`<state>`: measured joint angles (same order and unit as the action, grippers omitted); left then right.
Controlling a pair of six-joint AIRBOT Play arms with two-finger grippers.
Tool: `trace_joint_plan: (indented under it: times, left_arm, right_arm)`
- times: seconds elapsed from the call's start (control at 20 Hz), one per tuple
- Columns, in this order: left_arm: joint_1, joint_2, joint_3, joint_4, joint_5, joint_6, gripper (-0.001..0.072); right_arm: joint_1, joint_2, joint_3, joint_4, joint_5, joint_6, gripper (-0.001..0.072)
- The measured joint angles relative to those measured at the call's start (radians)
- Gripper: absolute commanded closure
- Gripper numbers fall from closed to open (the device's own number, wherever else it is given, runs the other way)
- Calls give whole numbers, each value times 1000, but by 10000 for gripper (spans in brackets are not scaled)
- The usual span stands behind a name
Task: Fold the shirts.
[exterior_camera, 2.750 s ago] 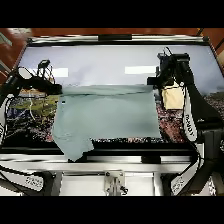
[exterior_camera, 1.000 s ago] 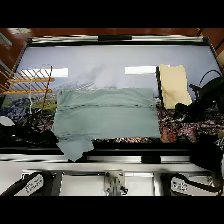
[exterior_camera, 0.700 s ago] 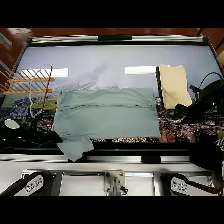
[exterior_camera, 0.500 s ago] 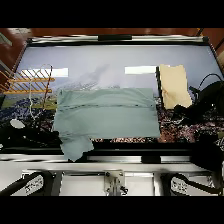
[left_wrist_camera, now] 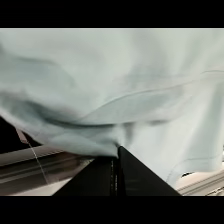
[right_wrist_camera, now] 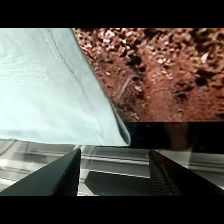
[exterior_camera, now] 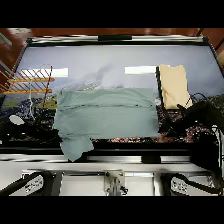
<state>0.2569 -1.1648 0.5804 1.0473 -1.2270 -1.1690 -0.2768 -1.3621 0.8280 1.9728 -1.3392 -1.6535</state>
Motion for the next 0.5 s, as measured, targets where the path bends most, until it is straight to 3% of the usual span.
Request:
trace_joint_plan:
  times: [0.25, 0.3, 0.35, 0.4, 0.5]
  left_arm:
    - [0, 19, 26, -13, -15, 11, 670]
    - [0, 23, 29, -19, -17, 14, 670]
    - [0, 29, 34, -22, -22, 16, 670]
    - [0, 32, 42, -26, -23, 18, 670]
    - [0, 37, 72, -33, -29, 21, 670]
  right_arm:
    - [69, -23, -35, 53, 81, 2, 182]
    - [97, -32, -38, 58, 79, 7, 396]
    - [124, -41, -39, 58, 101, 9, 564]
    - [142, -46, -39, 51, 119, 11, 637]
    - [162, -46, -26, 43, 136, 14, 638]
